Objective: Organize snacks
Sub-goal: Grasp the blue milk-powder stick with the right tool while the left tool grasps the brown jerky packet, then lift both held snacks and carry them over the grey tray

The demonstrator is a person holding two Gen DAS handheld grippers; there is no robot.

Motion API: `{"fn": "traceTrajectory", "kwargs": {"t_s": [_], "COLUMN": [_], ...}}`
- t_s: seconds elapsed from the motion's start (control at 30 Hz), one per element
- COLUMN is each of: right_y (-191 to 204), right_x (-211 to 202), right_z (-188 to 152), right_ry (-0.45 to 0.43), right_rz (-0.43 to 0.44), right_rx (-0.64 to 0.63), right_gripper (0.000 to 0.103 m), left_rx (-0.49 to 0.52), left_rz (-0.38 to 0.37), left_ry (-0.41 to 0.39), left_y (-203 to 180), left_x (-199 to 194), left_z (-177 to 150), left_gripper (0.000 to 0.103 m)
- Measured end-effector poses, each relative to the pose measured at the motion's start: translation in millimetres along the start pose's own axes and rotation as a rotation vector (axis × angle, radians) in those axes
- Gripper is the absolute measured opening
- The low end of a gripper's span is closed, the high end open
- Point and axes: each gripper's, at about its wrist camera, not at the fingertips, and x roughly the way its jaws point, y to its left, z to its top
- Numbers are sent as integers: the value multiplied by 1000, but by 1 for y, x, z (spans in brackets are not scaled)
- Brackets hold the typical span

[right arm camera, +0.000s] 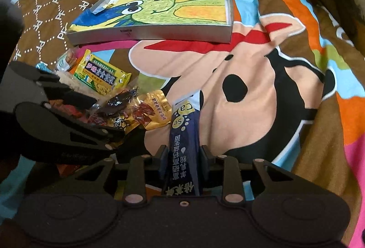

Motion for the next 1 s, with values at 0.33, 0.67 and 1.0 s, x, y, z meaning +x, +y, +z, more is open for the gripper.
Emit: {"fn": "traceTrajectory", "kwargs": {"t_s": [0.33,0.67,1.0], "right_y": [18,28,43], "right_x": [9,7,6], "right_z": [-3,-8,-15], "right_ry": [-12,-32,-72], "right_rz": [-66,-134,-213], "right_rx": [-118,-191,-322], "right_gripper": [36,28,26], "left_rx": [-76,-151,-132], "left_rz": [-24,-23,-20], "left_ry": [34,62,31], "left_y": [7,11,6], "left_x": [-6,-10,-17], "left_z": [-3,-1,2], "left_gripper": [52,51,50]}}
